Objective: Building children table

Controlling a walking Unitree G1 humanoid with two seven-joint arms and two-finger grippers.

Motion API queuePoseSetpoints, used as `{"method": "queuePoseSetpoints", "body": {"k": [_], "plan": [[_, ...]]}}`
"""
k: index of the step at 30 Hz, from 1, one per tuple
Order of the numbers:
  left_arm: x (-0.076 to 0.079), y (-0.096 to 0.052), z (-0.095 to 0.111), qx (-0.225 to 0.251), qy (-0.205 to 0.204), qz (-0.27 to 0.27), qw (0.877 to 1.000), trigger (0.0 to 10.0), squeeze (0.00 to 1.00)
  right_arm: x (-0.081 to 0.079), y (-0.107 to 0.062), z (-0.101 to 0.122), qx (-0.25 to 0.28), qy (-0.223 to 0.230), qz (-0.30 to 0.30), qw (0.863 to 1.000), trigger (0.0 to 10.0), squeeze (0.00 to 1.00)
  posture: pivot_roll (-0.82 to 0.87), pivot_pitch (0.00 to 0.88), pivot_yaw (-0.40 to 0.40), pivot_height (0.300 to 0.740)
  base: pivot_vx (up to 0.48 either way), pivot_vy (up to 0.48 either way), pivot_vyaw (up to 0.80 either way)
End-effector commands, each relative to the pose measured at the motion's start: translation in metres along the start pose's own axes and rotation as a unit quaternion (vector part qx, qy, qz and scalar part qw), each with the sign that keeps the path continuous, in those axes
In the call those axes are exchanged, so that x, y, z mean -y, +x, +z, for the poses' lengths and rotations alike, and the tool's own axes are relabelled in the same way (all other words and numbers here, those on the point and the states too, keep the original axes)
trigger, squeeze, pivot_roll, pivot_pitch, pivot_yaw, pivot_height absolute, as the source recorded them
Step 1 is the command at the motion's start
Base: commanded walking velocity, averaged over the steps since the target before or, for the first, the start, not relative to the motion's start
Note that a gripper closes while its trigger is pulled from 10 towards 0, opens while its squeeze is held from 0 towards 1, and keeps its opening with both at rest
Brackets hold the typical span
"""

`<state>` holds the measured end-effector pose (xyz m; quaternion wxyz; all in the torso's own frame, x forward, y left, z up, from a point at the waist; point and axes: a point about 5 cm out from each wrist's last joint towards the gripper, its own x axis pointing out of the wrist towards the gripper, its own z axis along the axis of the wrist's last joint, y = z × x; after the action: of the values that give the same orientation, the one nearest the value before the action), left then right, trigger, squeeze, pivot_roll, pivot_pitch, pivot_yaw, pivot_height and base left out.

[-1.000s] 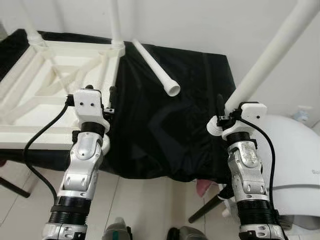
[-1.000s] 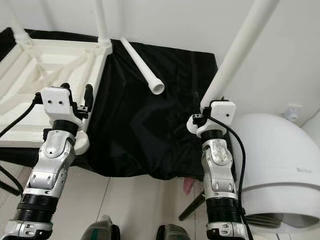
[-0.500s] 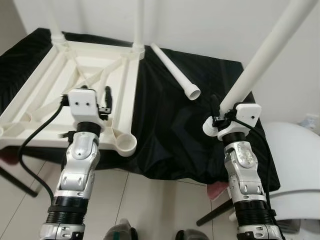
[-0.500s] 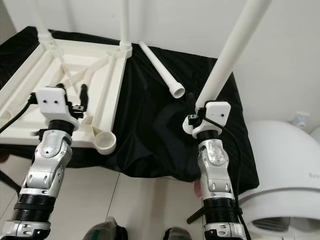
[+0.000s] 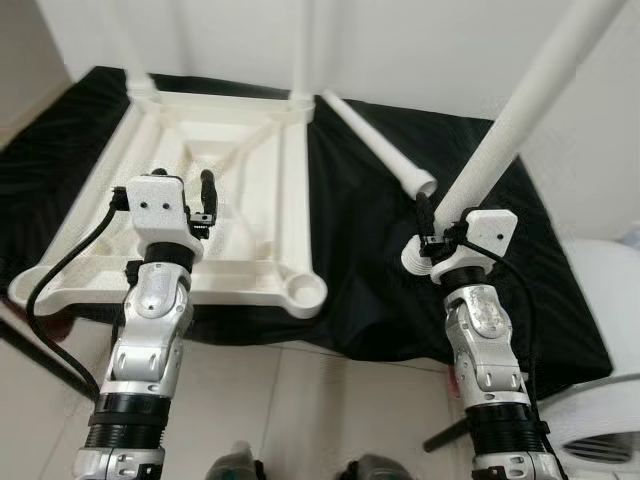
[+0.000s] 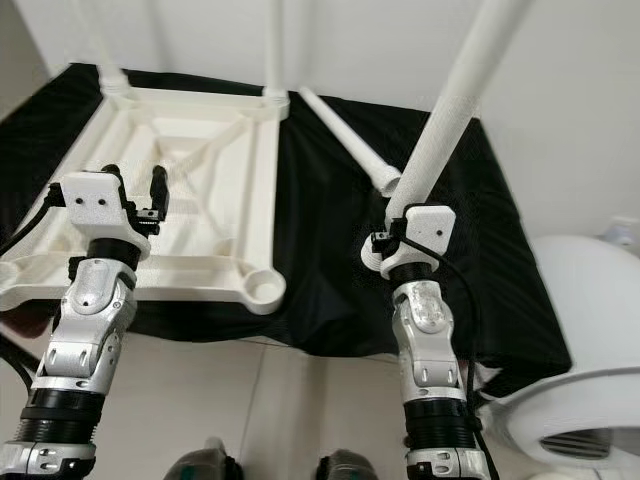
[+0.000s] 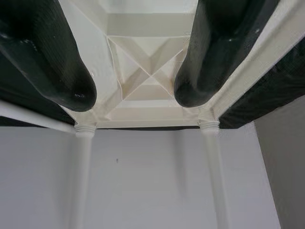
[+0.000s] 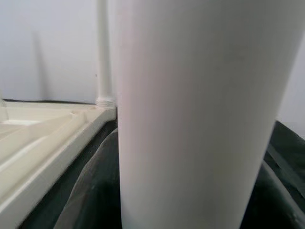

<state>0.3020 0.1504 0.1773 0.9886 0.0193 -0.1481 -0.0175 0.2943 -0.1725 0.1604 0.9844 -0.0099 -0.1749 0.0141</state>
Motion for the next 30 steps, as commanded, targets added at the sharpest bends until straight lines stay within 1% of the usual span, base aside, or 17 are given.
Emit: {"method": "queuePoseSetpoints", "body": {"k": [1, 12, 18, 21, 24, 25, 30], "plan": [[-0.001, 0.002, 0.0, -0.002, 0.005, -0.001, 1.0, 10.0, 0.0, 0.001, 0.002, 0.004, 0.01, -0.002, -0.003, 1.0, 10.0, 0.0, 0.03, 0.026, -0.03, 0.74, 0.0, 0.401, 0.0], [0.001, 0.004, 0.001, 0.0, 0.003, -0.005, 1.0, 10.0, 0.0, 0.002, 0.002, 0.004, 0.01, -0.004, -0.007, 1.0, 10.0, 0.0, 0.03, 0.025, -0.028, 0.74, 0.0, 0.376, 0.0], [0.002, 0.004, 0.004, 0.01, 0.02, -0.007, 1.0, 10.0, 0.0, 0.002, 0.002, 0.005, 0.011, -0.005, -0.006, 1.0, 10.0, 0.0, 0.03, 0.022, -0.029, 0.74, 0.0, 0.0, 0.0], [0.005, 0.005, 0.007, 0.018, 0.03, -0.016, 0.999, 10.0, 0.0, 0.003, 0.002, 0.005, 0.012, -0.009, -0.007, 1.0, 10.0, 0.0, 0.03, 0.025, -0.029, 0.74, 0.0, 0.0, 0.0], [0.007, 0.005, 0.01, 0.023, 0.032, -0.025, 0.999, 10.0, 0.0, 0.003, 0.003, 0.007, 0.021, -0.014, -0.011, 1.0, 10.0, 0.0, 0.04, 0.028, -0.028, 0.74, 0.0, 0.0, 0.0], [0.009, 0.005, 0.011, 0.023, 0.032, -0.034, 0.999, 10.0, 0.0, 0.004, 0.004, 0.01, 0.031, -0.01, -0.014, 0.999, 10.0, 0.0, 0.04, 0.029, -0.027, 0.74, 0.0, 0.0, 0.0], [0.012, 0.005, 0.014, 0.025, 0.032, -0.05, 0.998, 10.0, 0.0, 0.004, 0.007, 0.017, 0.049, -0.006, -0.018, 0.999, 10.0, 0.0, 0.04, 0.033, -0.025, 0.74, 0.0, 0.0, 0.0]]}}
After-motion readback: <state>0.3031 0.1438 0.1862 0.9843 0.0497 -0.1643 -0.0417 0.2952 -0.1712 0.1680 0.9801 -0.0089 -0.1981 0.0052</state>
